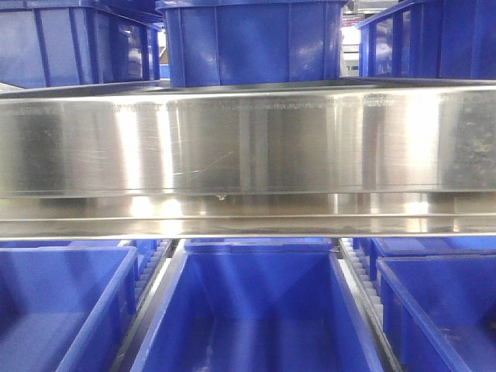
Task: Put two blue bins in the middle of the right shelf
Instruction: 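Lift the light-blue bin off the shelf with both grippers, then drive the base away from the shelf holding the bin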
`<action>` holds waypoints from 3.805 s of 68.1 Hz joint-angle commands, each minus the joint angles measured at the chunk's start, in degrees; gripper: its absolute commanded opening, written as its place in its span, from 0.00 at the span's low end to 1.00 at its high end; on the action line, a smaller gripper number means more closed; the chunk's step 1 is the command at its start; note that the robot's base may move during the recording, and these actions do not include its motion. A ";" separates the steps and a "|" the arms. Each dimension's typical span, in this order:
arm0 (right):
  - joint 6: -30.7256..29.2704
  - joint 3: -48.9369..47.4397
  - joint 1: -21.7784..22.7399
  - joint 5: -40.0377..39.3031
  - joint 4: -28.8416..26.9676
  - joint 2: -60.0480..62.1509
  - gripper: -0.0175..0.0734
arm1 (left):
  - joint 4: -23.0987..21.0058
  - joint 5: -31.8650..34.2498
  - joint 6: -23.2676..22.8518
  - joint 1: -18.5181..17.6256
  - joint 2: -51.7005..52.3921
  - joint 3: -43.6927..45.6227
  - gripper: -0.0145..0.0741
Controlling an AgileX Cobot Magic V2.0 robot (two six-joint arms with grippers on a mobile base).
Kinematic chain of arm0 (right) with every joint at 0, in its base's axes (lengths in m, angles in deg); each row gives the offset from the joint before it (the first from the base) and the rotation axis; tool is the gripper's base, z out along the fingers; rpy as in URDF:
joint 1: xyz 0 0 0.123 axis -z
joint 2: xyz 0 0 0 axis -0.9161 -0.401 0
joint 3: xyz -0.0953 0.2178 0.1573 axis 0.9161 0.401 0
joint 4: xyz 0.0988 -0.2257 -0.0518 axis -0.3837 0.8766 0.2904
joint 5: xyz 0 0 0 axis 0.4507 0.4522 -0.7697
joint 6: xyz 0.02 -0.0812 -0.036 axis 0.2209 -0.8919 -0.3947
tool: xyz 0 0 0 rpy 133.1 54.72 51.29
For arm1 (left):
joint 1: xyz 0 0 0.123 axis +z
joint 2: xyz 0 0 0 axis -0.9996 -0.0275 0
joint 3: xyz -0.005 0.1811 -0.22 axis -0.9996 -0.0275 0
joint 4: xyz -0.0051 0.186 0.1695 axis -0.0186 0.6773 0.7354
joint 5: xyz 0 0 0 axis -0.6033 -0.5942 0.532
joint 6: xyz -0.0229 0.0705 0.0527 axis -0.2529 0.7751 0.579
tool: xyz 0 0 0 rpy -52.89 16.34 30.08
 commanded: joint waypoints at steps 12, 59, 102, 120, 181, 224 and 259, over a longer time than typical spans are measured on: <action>-1.02 -0.74 0.07 -4.00 -0.22 0.60 0.02 | -3.21 2.67 2.75 -0.21 1.67 1.16 0.04; -1.02 -0.74 0.07 -4.00 -0.22 0.60 0.02 | -3.21 3.55 2.75 -0.21 1.67 1.16 0.04; -1.02 -0.74 0.07 -4.00 -0.22 0.60 0.02 | -3.21 3.55 2.75 -0.21 1.67 1.16 0.04; -1.02 -0.74 0.07 -4.00 -0.22 0.60 0.02 | -3.21 3.55 2.75 -0.21 1.67 1.16 0.04; -1.02 -0.74 0.07 -4.00 -0.22 0.60 0.02 | -3.21 3.55 2.75 -0.21 1.67 1.16 0.04; -1.02 -0.74 0.07 -4.00 -0.22 0.60 0.02 | -3.21 3.55 2.75 -0.21 1.67 1.16 0.04; -1.02 -0.74 0.07 -4.00 -0.22 0.60 0.02 | -3.21 3.55 2.75 -0.21 1.67 1.16 0.04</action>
